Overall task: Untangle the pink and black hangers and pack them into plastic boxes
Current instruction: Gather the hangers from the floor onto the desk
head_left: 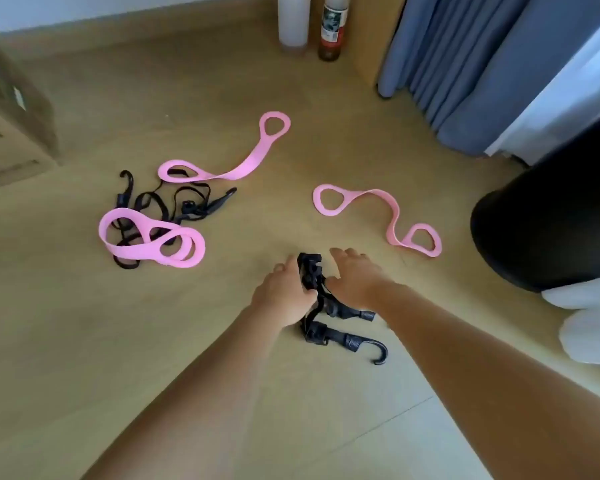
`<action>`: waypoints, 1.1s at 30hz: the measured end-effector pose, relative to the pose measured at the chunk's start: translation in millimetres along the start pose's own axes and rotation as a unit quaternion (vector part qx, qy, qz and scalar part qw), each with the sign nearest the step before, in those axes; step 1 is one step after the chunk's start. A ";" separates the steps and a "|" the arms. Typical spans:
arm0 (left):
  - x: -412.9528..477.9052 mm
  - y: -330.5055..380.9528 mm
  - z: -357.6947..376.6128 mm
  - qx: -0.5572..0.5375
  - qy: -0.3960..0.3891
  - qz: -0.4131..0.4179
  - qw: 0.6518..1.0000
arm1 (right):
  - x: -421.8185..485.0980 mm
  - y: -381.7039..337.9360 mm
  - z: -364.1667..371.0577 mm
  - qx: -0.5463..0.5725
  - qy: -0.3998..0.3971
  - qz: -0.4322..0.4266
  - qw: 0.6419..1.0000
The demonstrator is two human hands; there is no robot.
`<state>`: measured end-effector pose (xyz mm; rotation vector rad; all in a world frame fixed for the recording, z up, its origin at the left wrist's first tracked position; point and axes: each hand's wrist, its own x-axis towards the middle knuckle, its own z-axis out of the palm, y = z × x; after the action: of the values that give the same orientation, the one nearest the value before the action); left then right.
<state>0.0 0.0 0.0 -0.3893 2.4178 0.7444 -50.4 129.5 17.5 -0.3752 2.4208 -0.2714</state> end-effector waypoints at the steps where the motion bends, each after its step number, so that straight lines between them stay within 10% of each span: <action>1: 3.0 0.9 4.7 -0.027 0.003 -0.005 1.000 | 1.9 2.5 4.3 0.007 -0.014 0.004 1.000; 14: -3.8 9.4 4.4 -0.241 0.040 -0.066 0.968 | 2.4 5.3 59.6 0.084 -0.041 0.023 0.995; 21: -13.1 4.3 -22.2 -0.501 0.052 -0.098 0.858 | -2.7 6.7 74.7 0.077 -0.050 0.016 0.996; 33: -40.1 -28.6 -77.5 -0.279 0.095 -0.030 0.955 | -11.6 -30.1 22.1 0.191 0.123 -0.026 0.973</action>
<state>10.0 -64.3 64.7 -0.7823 2.3183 1.4216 -21.7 103.1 16.2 -0.2402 2.5244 -0.8358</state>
